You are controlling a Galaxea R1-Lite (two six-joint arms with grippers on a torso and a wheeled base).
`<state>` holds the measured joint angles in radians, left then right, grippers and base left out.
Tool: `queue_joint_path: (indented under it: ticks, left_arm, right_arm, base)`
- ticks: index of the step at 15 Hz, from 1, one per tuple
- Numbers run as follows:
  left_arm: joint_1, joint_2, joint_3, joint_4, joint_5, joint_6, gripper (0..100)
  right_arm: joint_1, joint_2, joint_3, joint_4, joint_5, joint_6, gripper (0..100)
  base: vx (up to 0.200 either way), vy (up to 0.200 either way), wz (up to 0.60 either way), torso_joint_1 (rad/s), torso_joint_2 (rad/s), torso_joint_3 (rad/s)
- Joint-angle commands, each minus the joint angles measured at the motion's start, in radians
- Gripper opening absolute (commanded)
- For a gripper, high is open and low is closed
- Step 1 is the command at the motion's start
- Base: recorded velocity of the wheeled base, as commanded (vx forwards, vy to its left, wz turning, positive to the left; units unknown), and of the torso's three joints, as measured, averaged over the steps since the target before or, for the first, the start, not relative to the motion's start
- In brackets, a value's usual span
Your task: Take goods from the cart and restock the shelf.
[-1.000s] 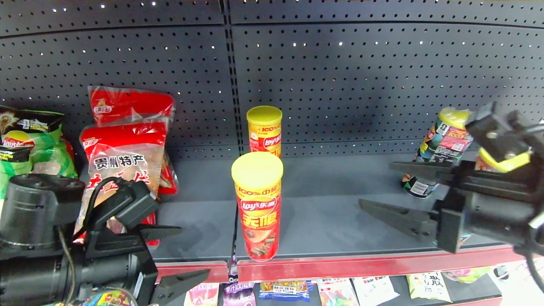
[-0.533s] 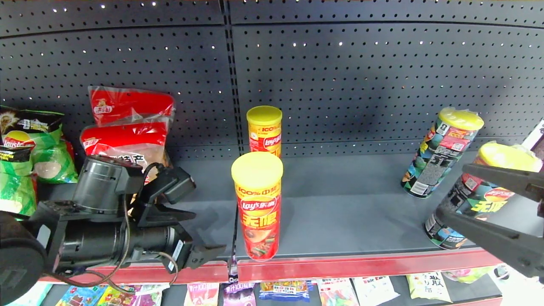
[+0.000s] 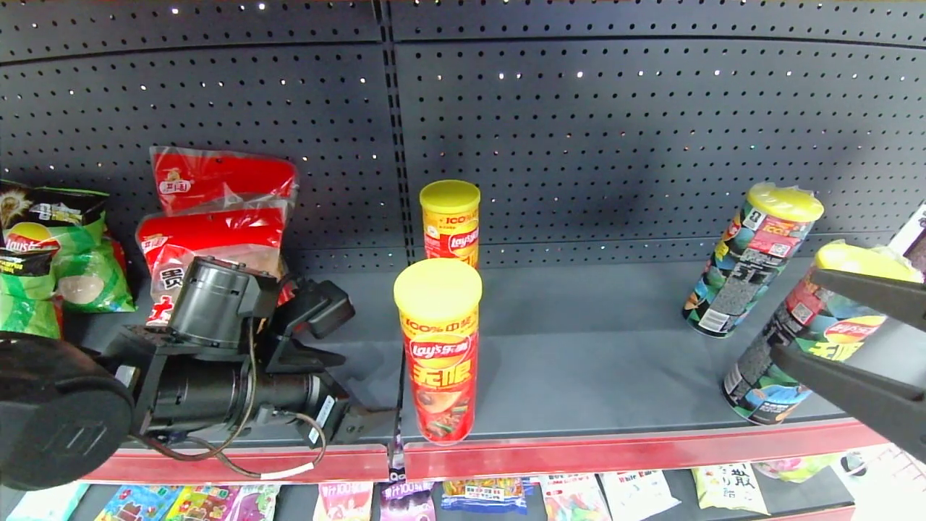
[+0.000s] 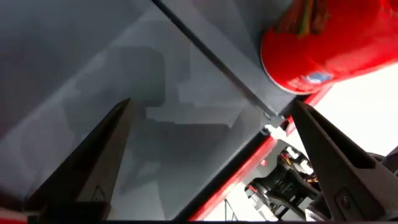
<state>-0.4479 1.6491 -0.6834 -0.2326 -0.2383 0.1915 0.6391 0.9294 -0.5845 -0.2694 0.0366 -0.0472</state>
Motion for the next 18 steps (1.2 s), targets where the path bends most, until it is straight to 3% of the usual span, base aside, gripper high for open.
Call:
queue_joint_path:
  ticks: [1,18]
  left_arm:
    - [-0.005,0.024,-0.021,-0.001,0.001,0.0,100]
    - [-0.035,0.077,-0.081,-0.001,0.002,0.0,100]
  right_arm:
    - [0.001,0.003,-0.002,-0.001,0.0,0.0,100]
    - [-0.006,0.005,-0.003,-0.001,0.0,0.009,100]
  base:
    - [0.0,0.0,0.0,0.0,0.0,0.0]
    - [0.0,0.0,0.0,0.0,0.0,0.0]
